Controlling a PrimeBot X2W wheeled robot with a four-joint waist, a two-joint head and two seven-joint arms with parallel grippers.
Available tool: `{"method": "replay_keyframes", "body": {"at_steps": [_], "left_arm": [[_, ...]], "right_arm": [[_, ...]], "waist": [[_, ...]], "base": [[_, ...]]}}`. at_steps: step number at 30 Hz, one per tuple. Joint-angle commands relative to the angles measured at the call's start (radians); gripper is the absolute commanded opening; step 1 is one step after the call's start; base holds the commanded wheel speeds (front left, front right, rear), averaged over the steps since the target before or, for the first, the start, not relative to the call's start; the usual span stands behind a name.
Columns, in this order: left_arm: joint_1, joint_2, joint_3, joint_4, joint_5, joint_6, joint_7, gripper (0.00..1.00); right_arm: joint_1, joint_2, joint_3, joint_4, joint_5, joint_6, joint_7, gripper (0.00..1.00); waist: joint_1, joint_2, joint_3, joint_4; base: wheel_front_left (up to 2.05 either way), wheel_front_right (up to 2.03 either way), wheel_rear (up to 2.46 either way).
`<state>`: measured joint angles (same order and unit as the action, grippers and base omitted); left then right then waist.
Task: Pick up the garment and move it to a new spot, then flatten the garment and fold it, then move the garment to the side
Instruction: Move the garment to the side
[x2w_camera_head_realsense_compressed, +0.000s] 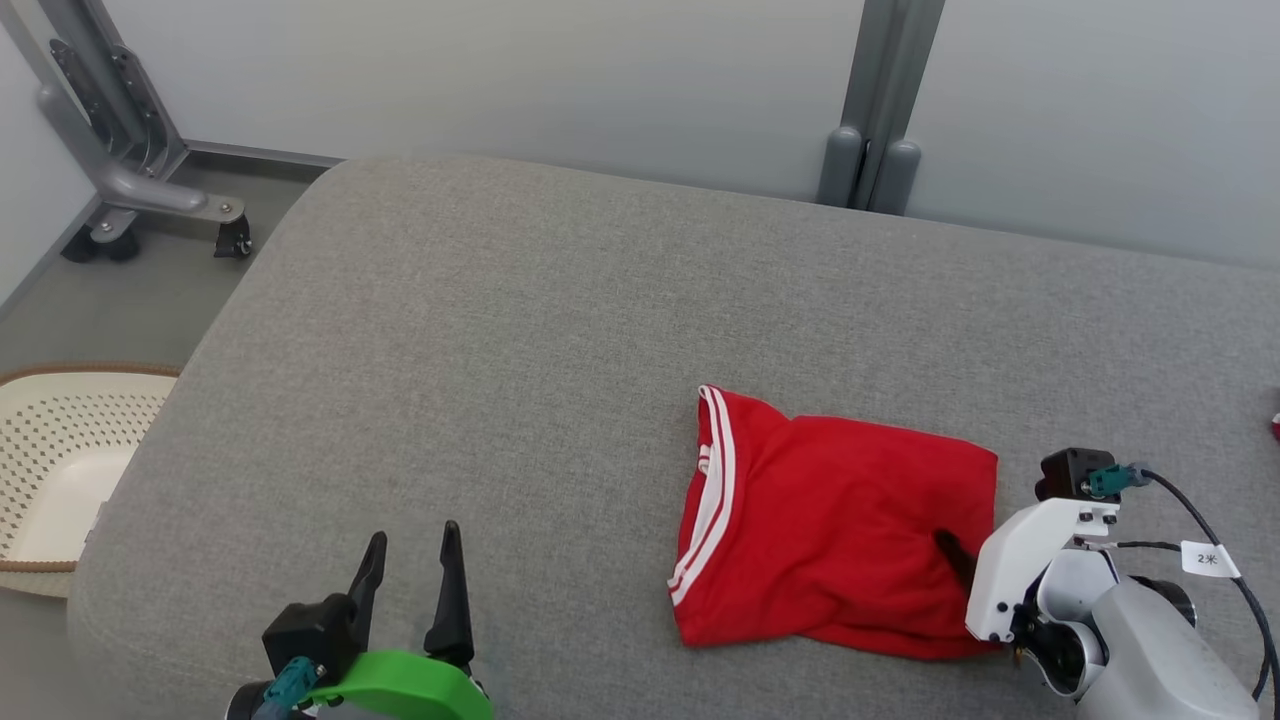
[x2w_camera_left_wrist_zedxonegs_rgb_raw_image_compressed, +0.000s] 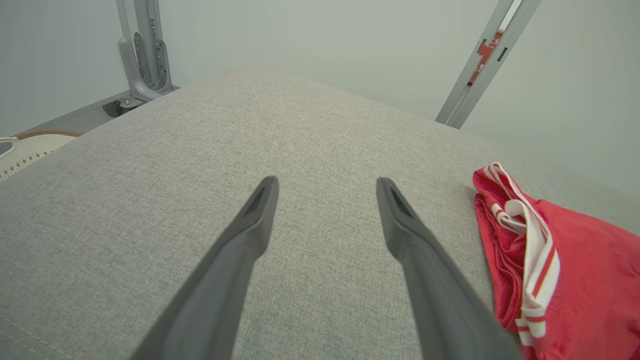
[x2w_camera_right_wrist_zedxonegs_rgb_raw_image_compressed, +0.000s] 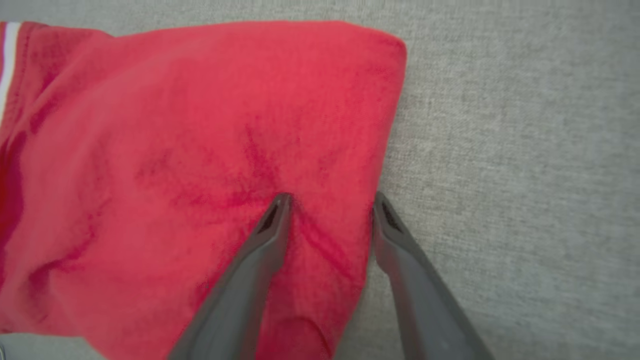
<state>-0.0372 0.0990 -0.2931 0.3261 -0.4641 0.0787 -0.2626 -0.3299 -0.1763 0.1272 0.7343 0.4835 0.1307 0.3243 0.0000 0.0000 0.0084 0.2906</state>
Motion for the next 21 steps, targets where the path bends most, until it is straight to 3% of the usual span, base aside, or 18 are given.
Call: {"method": "replay_keyframes", "body": {"at_steps": [1, 9, 21], "left_arm": [[-0.021, -0.003, 0.001, -0.003, 0.012, -0.005, -0.003, 1.0], [-0.01, -0.006, 0.0, -0.007, 0.019, -0.008, -0.003, 1.0], [-0.029, -0.017, -0.006, -0.018, 0.029, -0.014, -0.003, 1.0]], "right_arm": [[-0.005, -0.006, 0.008, 0.013, 0.008, 0.0, -0.017, 0.0], [-0.049, -0.07, 0.079, -0.01, 0.04, -0.001, -0.098, 0.0], [-0.09, -0.237, 0.147, -0.14, 0.048, -0.001, -0.088, 0.0]], "waist": [[0.0, 0.0, 0.004, -0.013], [0.0, 0.0, 0.005, -0.14], [0.0, 0.0, 0.039, -0.464]], "base": [[0.0, 0.0, 0.0], [0.0, 0.0, 0.0], [0.0, 0.0, 0.0]]}}
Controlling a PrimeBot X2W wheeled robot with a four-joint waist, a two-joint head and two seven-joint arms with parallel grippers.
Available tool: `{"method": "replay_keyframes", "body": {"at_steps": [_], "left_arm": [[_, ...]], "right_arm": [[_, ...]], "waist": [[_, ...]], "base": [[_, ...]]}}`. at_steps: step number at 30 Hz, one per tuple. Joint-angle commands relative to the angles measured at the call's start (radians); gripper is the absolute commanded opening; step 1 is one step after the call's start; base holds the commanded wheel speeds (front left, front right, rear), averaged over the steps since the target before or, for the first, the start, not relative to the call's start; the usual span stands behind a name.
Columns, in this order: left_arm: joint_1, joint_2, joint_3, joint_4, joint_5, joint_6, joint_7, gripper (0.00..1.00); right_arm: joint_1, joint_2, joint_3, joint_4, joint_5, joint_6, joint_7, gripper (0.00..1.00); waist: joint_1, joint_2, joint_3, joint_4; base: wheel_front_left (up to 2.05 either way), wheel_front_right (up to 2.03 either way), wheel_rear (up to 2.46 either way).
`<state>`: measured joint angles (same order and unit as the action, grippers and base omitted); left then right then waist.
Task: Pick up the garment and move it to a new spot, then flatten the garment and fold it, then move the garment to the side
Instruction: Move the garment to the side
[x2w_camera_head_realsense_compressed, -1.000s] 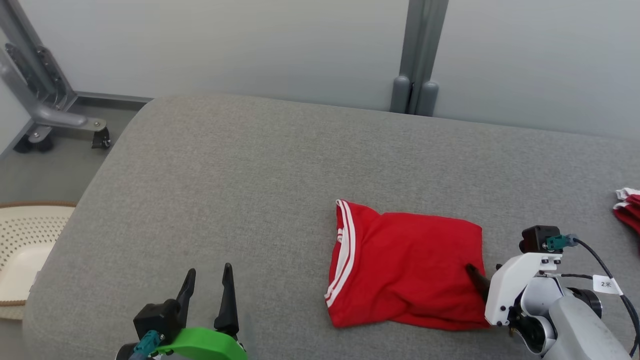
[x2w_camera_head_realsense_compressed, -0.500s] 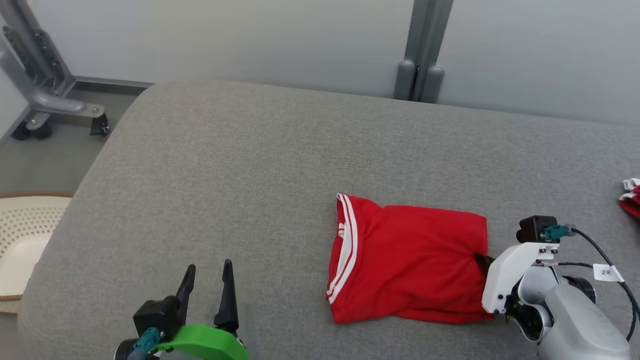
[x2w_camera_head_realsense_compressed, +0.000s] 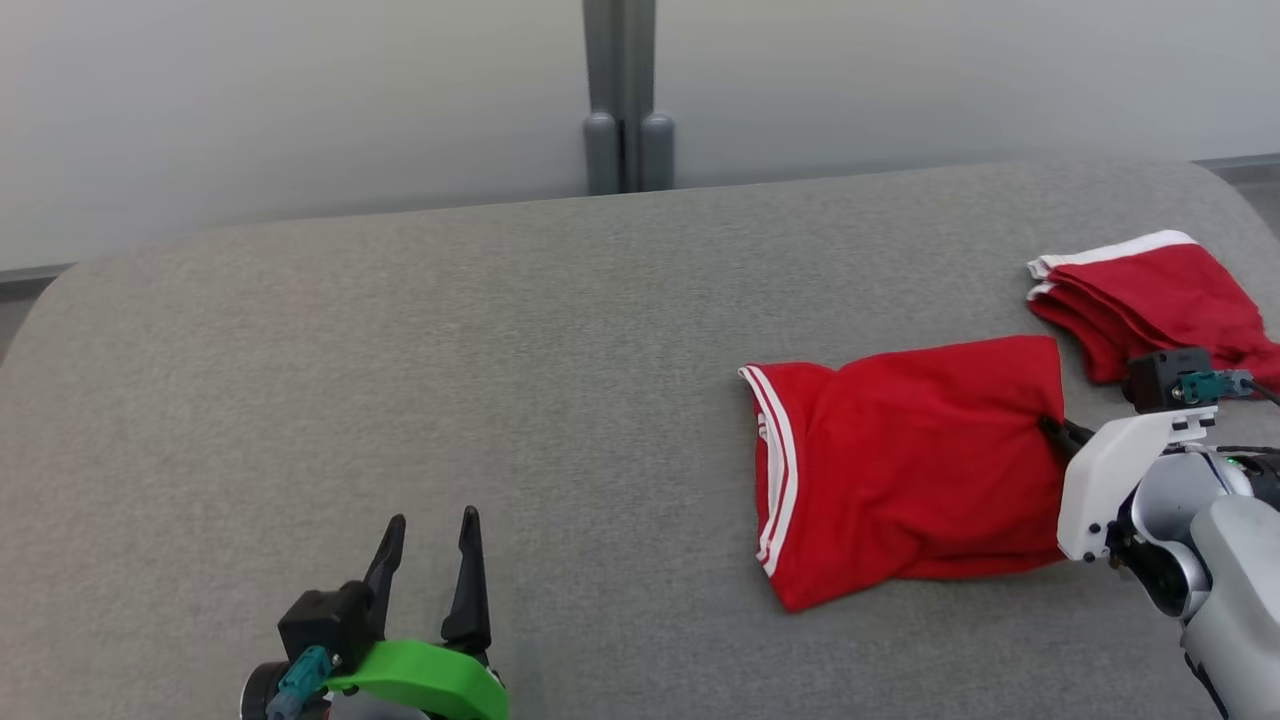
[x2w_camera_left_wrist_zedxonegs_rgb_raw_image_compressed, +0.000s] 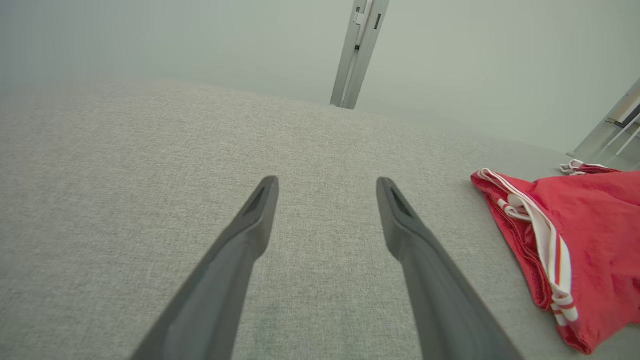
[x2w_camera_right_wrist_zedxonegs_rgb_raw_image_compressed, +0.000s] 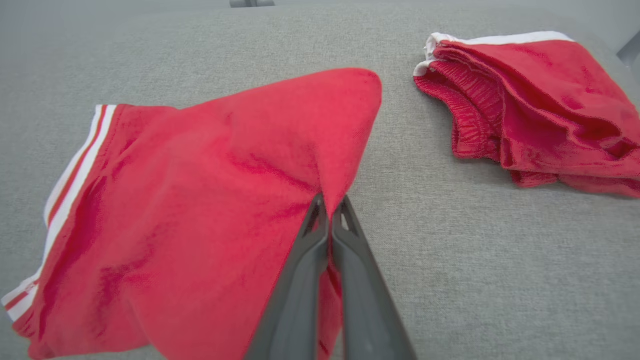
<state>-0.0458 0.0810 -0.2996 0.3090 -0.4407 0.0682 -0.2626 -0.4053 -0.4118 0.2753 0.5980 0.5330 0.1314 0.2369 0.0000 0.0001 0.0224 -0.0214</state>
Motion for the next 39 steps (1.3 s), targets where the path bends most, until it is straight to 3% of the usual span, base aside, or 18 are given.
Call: {"method": "replay_keyframes", "body": {"at_steps": [1, 8, 15, 29, 39], "left_arm": [[-0.027, 0.001, -0.003, 0.001, 0.006, -0.006, -0.003, 1.0], [-0.061, 0.001, -0.019, 0.015, 0.019, -0.016, -0.003, 1.0], [-0.068, 0.009, -0.032, 0.027, 0.022, -0.017, -0.001, 1.0], [-0.051, 0.008, -0.036, 0.029, 0.006, -0.006, 0.001, 1.0], [-0.052, 0.009, -0.03, 0.024, 0.003, -0.001, -0.001, 1.0]], "right_arm": [[-0.015, -0.009, -0.003, -0.014, -0.001, -0.002, 0.001, 0.0], [0.0, -0.009, -0.019, -0.041, -0.007, -0.002, -0.016, 0.0], [0.013, 0.002, -0.04, -0.046, -0.017, -0.002, -0.029, 0.0], [-0.103, -0.047, -0.047, -0.092, -0.082, -0.002, -0.008, 0.0], [-0.277, -0.095, -0.086, 0.017, -0.179, -0.002, 0.015, 0.0]], "waist": [[0.0, -0.0001, 0.031, -0.178], [0.0, -0.0001, 0.055, -0.285], [0.0, -0.0001, 0.053, -0.296], [0.0, -0.0001, 0.036, -0.146], [0.0, -0.0001, 0.048, -0.018]], "base": [[0.0, 0.0, 0.0], [0.0, 0.0, 0.0], [0.0, 0.0, 0.0], [0.0, 0.0, 0.0], [0.0, 0.0, 0.0]]}}
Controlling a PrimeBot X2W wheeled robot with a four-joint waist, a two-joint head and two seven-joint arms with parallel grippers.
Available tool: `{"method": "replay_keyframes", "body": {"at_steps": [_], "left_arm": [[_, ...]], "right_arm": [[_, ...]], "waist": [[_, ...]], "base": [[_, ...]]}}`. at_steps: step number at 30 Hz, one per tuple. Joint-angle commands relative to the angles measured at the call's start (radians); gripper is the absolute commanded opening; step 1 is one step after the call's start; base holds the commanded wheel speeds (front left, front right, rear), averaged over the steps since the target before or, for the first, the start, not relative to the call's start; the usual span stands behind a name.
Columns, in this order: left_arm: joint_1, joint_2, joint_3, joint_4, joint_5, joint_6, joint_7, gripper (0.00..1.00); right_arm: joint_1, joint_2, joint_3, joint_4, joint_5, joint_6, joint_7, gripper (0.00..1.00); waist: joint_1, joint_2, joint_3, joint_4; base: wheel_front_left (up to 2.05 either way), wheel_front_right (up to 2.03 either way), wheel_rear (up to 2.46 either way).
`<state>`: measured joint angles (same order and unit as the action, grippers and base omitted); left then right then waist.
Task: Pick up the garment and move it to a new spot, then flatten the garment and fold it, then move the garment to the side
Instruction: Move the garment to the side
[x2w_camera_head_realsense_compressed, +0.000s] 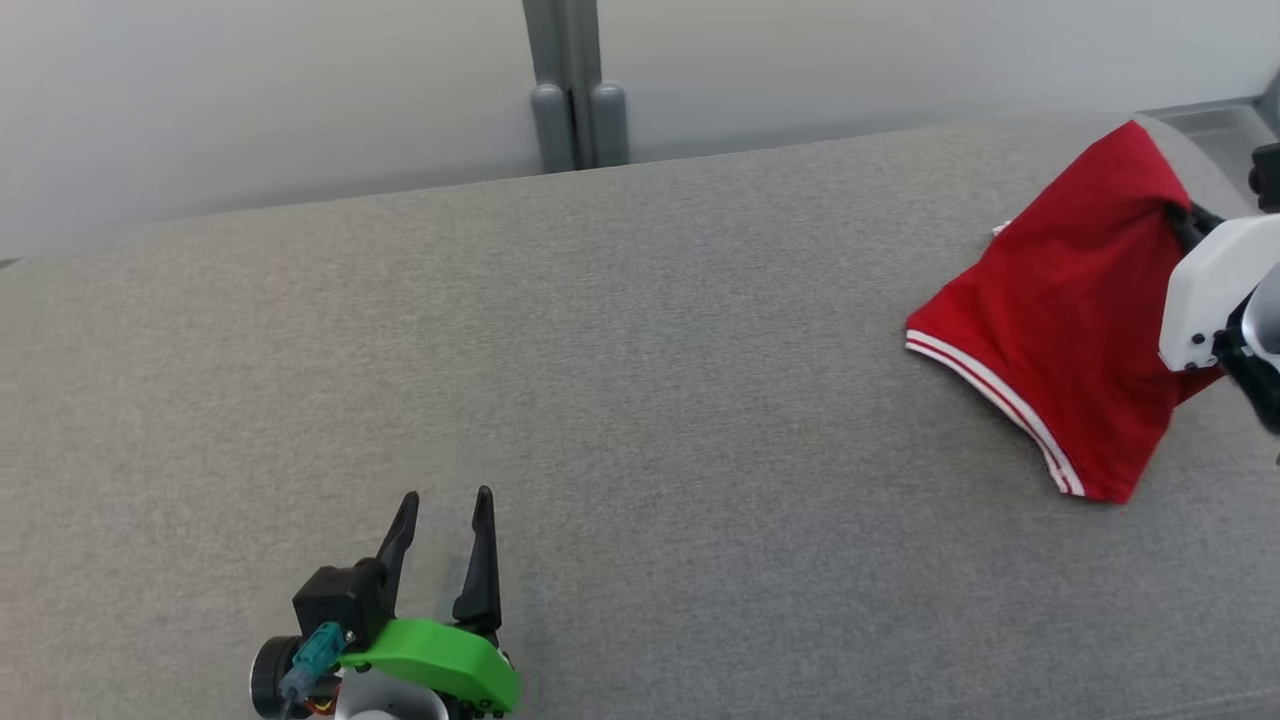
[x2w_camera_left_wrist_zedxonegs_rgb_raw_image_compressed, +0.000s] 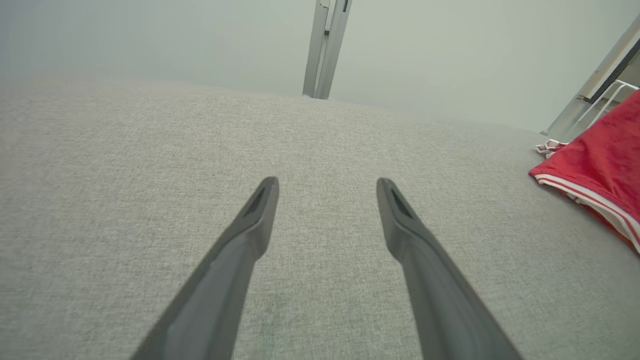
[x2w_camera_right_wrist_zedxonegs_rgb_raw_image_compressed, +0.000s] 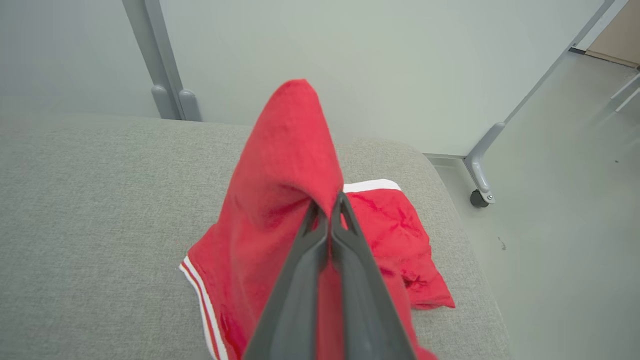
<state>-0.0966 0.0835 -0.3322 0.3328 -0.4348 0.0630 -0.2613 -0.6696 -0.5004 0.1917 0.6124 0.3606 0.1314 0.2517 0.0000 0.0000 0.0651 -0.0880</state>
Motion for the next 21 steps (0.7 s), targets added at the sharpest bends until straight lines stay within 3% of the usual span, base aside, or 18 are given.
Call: {"method": "replay_keyframes", "body": {"at_steps": [1, 8, 15, 21], "left_arm": [[-0.001, 0.006, 0.003, -0.001, -0.004, 0.005, -0.003, 1.0], [-0.003, 0.008, 0.008, -0.01, 0.0, 0.005, -0.004, 1.0], [-0.014, 0.01, 0.007, -0.014, 0.006, 0.0, -0.004, 1.0], [-0.033, 0.02, 0.004, -0.024, 0.017, -0.002, -0.004, 1.0]], "right_arm": [[-0.027, -0.014, -0.004, 0.021, -0.022, -0.002, 0.002, 0.0], [-0.113, -0.048, -0.082, 0.143, -0.109, -0.002, -0.014, 0.0], [-0.173, -0.046, -0.231, 0.256, -0.205, -0.002, -0.038, 0.0], [-0.2, -0.092, -0.359, 0.313, -0.32, -0.002, -0.042, 0.0]], "waist": [[0.0, 0.0, 0.007, 0.061], [0.0, 0.0, 0.026, 0.113], [0.0, 0.0, 0.049, 0.145], [0.0, 0.0, 0.098, 0.167]], "base": [[0.0, 0.0, 0.0], [0.0, 0.0, 0.0], [0.0, 0.0, 0.0], [0.0, 0.0, 0.0]]}}
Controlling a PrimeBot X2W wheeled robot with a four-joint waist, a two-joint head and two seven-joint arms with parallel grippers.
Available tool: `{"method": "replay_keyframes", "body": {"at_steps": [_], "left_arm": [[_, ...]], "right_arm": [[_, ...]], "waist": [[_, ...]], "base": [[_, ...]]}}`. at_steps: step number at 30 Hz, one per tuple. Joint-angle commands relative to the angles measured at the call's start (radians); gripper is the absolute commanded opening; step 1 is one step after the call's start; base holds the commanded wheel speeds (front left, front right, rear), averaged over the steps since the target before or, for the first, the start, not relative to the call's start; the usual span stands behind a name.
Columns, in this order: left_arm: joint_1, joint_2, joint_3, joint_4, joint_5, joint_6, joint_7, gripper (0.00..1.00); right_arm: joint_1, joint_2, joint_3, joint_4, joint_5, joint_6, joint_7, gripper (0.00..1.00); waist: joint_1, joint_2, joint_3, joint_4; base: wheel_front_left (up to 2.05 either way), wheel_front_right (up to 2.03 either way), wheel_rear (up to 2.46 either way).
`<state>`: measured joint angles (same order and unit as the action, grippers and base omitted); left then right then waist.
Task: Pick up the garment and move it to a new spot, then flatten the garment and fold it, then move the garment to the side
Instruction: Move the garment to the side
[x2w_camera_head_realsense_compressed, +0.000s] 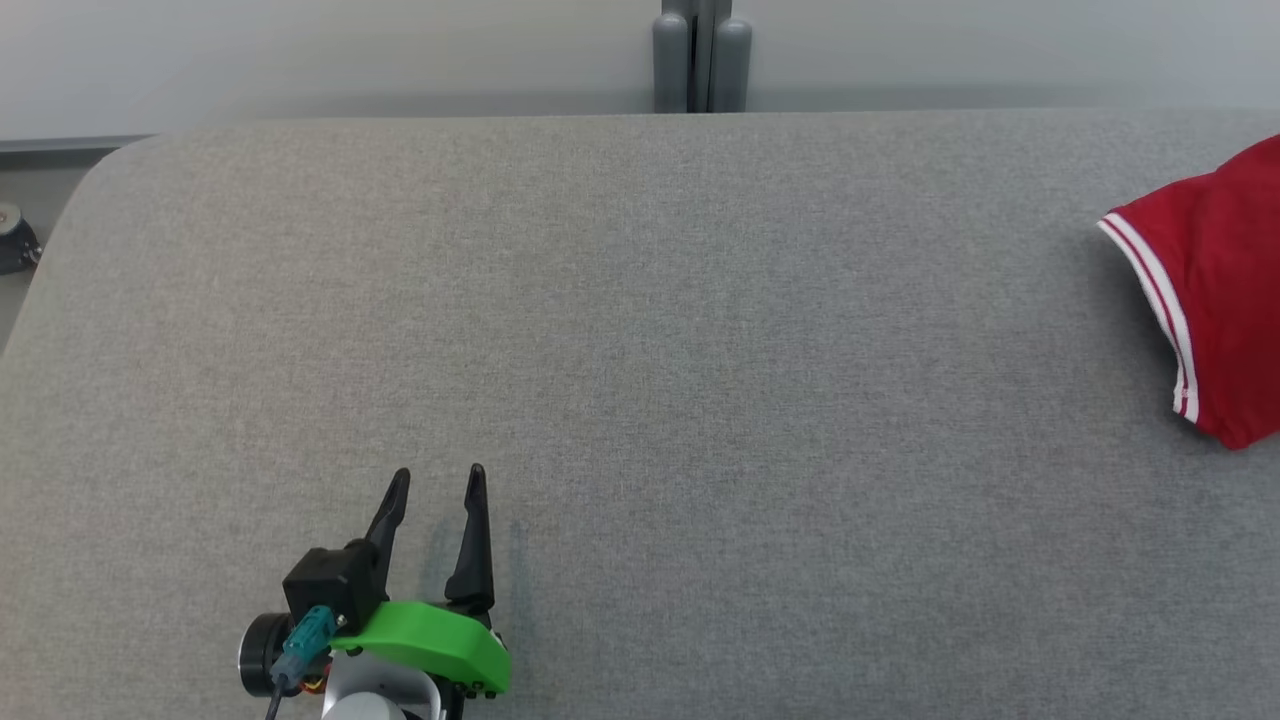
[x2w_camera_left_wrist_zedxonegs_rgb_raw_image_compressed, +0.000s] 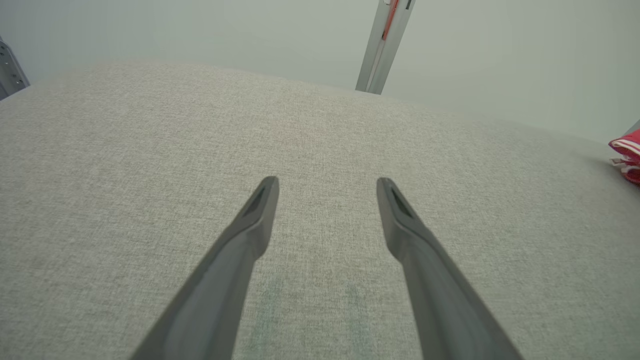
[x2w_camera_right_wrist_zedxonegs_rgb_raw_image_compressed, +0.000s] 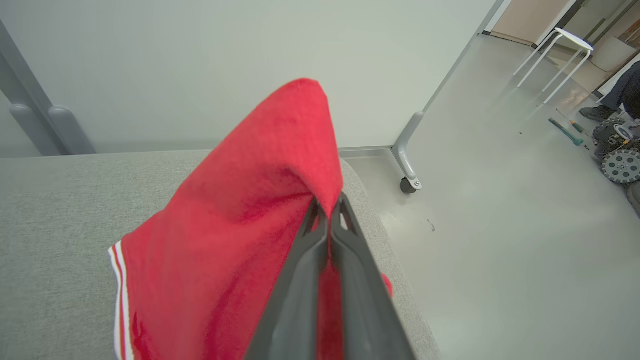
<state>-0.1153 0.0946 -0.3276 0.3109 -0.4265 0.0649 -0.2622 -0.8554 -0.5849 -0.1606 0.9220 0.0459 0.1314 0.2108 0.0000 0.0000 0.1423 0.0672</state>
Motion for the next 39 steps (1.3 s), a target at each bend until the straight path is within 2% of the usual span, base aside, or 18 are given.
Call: {"method": "replay_keyframes", "body": {"at_steps": [1, 8, 9, 10, 11, 18, 25, 29, 33, 39], "left_arm": [[-0.018, 0.011, -0.002, -0.004, 0.01, -0.004, -0.002, 1.0], [-0.052, 0.033, -0.009, -0.027, 0.026, -0.002, 0.01, 1.0], [-0.055, 0.036, -0.009, -0.031, 0.028, -0.001, 0.011, 1.0], [-0.059, 0.038, -0.01, -0.034, 0.03, 0.001, 0.014, 1.0], [-0.061, 0.04, -0.011, -0.037, 0.031, 0.003, 0.015, 1.0], [-0.072, 0.051, -0.02, -0.052, 0.037, 0.009, 0.03, 1.0], [-0.079, 0.054, -0.029, -0.056, 0.032, 0.01, 0.037, 1.0], [-0.077, 0.053, -0.032, -0.05, 0.024, 0.008, 0.036, 1.0], [-0.068, 0.049, -0.029, -0.037, 0.015, 0.005, 0.03, 1.0], [-0.041, 0.04, -0.015, -0.005, -0.005, 0.008, 0.021, 1.0]], "right_arm": [[-0.017, -0.013, -0.028, 0.008, -0.018, -0.002, 0.001, 0.0], [-0.004, -0.038, -0.234, 0.028, -0.147, -0.002, -0.021, 0.0], [-0.003, -0.033, -0.261, 0.028, -0.166, -0.002, -0.028, 0.18], [-0.001, -0.026, -0.29, 0.025, -0.192, -0.002, -0.04, 0.47], [0.002, -0.02, -0.306, 0.02, -0.216, -0.002, -0.05, 1.0], [-0.018, 0.057, -0.413, 0.006, -0.351, -0.002, -0.113, 1.0], [-0.037, 0.113, -0.429, 0.047, -0.399, -0.002, -0.171, 1.0], [-0.057, 0.129, -0.383, 0.089, -0.384, -0.002, -0.243, 1.0], [-0.091, 0.166, -0.285, 0.149, -0.343, -0.002, -0.323, 1.0], [-0.091, 0.271, -0.109, 0.223, -0.252, -0.002, -0.427, 1.0]], "waist": [[0.0, 0.0, 0.031, 0.014], [0.0, 0.0, 0.109, 0.029], [0.0, 0.0, 0.117, 0.029], [0.0, 0.0, 0.126, 0.028], [0.0, 0.0, 0.132, 0.027], [0.0, 0.0, 0.15, 0.005], [0.0, 0.0, 0.129, -0.024], [0.0, 0.0, 0.101, -0.041], [0.0, 0.0, 0.05, -0.059], [0.0, 0.0, -0.046, -0.076]], "base": [[0.0, 0.0, 0.0], [0.0, 0.0, 0.0], [0.0, 0.0, 0.0], [0.0, 0.0, 0.0], [0.0, 0.0, 0.0], [0.0, 0.0, 0.0], [0.0, 0.0, 0.0], [0.0, 0.0, 0.0], [0.0, 0.0, 0.0], [0.0, 0.0, 0.0]]}}
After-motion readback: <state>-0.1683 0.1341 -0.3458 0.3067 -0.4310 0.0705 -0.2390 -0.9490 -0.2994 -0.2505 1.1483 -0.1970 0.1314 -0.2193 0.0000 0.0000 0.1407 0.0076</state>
